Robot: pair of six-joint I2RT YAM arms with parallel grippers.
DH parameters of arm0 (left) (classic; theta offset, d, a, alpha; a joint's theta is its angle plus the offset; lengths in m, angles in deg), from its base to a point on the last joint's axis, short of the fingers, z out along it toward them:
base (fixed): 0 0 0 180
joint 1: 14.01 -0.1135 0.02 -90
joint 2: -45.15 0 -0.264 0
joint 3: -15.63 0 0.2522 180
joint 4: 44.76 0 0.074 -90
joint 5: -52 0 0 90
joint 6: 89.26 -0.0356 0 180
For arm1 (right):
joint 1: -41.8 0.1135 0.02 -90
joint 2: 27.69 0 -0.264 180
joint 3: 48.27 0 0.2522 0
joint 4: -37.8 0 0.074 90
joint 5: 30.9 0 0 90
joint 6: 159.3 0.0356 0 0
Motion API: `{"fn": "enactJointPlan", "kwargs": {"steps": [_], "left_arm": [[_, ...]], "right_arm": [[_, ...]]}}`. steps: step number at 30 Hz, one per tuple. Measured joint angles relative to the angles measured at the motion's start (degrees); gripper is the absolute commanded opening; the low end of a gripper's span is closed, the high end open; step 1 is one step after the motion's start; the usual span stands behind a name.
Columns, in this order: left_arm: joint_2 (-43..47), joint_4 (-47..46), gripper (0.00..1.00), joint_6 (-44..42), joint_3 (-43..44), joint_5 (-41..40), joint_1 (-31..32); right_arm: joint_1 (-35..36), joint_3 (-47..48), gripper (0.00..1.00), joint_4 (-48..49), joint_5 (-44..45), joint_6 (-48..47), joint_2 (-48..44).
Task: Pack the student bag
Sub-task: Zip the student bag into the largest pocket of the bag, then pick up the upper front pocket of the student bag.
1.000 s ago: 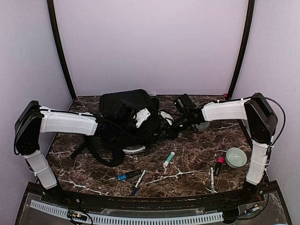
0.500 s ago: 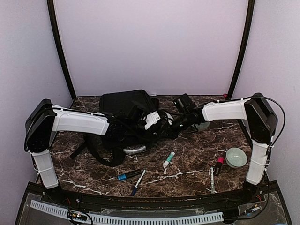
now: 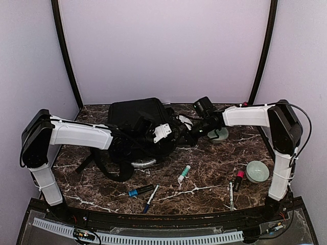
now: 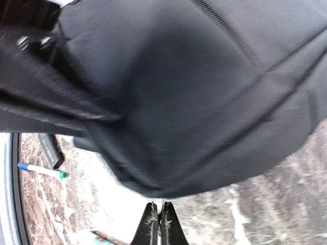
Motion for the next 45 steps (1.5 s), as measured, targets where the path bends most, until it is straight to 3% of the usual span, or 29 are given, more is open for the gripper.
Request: {"fn": "enactJointPlan", "kwargs": {"steps": [14, 25, 31, 36, 45], "left_arm": [[2.4, 3.3, 0.0, -3.8, -1.4, 2.6, -0.1], [2.5, 3.7, 0.0, -4.2, -1.4, 2.7, -0.1], [2.5, 4.2, 0.27, -3.8, -1.2, 2.7, 0.0], [3.8, 9.1, 0.4, -3.0, 1.9, 3.1, 0.1], [12.9, 11.2, 0.67, -3.6, 4.9, -3.0, -0.2]], "right_arm": [[-3.5, 14.2, 0.0, -4.7, 3.1, -1.1, 12.3], [-4.3, 18.0, 0.03, -4.5, 5.9, 1.8, 15.1], [-4.5, 18.3, 0.16, -4.4, 6.4, 3.3, 15.3], [-5.2, 17.1, 0.28, -4.4, 7.1, 3.5, 13.9], [-7.3, 8.8, 0.38, -5.1, 7.5, 2.8, -0.2]]}}
